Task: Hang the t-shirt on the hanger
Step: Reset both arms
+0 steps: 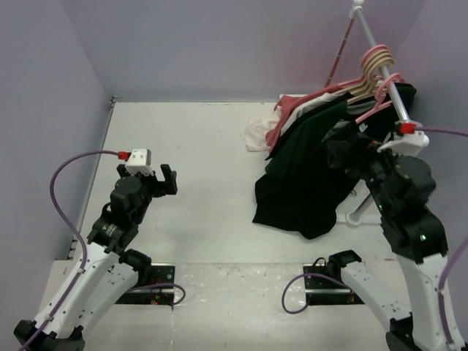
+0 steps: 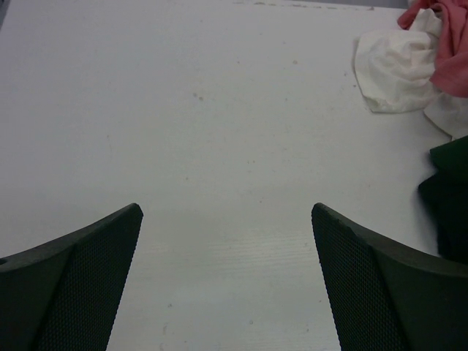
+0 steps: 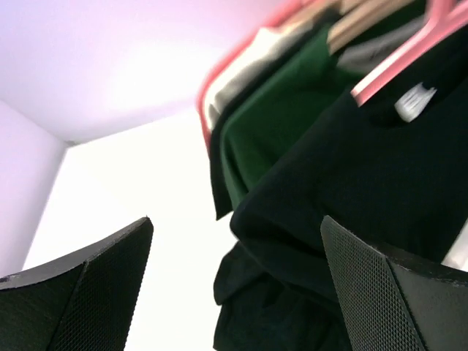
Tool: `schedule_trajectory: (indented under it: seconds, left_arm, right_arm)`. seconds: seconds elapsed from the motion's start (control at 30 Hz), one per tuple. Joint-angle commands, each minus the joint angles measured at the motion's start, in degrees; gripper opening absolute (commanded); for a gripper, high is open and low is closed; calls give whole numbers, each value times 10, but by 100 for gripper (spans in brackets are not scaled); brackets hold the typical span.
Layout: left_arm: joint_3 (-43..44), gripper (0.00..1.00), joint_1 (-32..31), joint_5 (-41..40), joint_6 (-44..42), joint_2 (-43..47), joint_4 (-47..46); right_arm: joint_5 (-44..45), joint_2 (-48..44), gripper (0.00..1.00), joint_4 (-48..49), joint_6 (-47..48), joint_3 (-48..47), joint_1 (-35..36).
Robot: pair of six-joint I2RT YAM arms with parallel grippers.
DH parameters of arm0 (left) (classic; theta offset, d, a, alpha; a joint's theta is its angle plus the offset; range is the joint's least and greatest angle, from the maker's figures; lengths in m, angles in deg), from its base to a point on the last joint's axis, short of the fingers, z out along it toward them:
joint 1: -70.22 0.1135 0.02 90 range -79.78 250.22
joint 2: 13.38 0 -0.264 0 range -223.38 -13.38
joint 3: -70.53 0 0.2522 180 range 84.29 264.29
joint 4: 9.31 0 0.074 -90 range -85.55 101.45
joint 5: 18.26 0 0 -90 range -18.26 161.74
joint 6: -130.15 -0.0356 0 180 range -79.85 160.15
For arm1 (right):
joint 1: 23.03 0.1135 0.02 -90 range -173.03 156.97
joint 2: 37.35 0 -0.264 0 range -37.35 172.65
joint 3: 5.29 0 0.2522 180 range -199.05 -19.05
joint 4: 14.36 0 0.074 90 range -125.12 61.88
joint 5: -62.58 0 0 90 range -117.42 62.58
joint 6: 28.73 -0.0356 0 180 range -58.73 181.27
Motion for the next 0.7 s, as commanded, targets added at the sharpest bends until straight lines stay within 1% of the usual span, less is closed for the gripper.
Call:
schedule_trajectory:
  seconds: [0.0,0.03,0.17,0.2,0.23,0.27,0.33,0.4,0.47,0.67]
  left_arm:
    - [60,100,5,-86,46,4,32]
    - [62,100,5,-123,54,8,41]
    - [68,100,5,-215,71,25,73]
    - [69,100,5,-231,72,27,76]
    - [73,100,5,-251,73,31,85]
    - [76,100,5,-262,75,32,92]
    - [67,100,5,-271,59,44,87]
    - [50,100,5,-274,56,53,75]
    - [34,100,5,-267,50,61,61]
    - [25,100,5,-249,42,63,55]
  right_arm:
    - [-1,-72,99,-102,73,-40,2]
    - [11,-87,99,-113,78,-42,2]
    - [102,-155,99,-158,94,-26,2]
    - [105,-160,99,-160,98,-15,2]
    - [115,-183,99,-158,109,11,2]
    - [114,-203,99,-152,115,17,2]
    - [83,-257,99,-132,125,66,2]
    - [79,-281,99,-124,122,95,3]
    - [86,-293,99,-118,116,105,2]
    - [115,-302,99,-116,119,121,2]
